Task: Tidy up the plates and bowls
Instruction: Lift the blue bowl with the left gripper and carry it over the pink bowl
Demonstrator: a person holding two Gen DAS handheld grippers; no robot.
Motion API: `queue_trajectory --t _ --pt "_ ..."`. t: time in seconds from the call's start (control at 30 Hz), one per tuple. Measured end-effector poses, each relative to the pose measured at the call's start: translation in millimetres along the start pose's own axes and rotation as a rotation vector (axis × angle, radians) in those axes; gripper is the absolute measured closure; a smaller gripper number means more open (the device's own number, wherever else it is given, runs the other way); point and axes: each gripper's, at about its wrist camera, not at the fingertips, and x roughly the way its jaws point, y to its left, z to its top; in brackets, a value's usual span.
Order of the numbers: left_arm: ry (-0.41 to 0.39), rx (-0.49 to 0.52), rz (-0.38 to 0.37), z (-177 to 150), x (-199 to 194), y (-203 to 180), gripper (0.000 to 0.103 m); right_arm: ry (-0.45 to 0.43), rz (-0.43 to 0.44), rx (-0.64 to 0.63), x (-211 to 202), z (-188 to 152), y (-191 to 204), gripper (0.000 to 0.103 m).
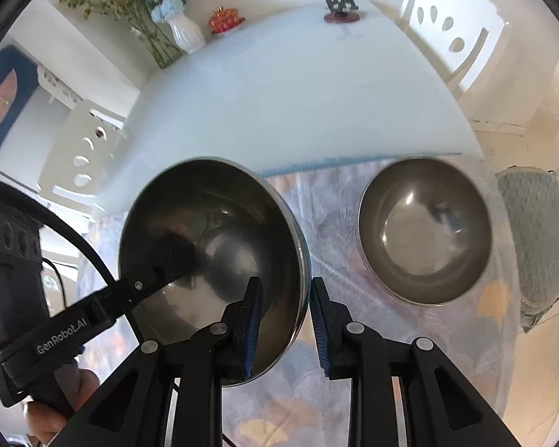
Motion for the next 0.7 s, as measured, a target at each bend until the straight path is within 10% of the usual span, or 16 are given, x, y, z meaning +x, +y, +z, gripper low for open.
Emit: queue_trajectory --t 0.7 --pt "0.056 0.07 0.024 -108.2 -104.5 -35.4 0.084 -0.027 -0.034 -0.014 -102.9 -104.9 48.7 0.078"
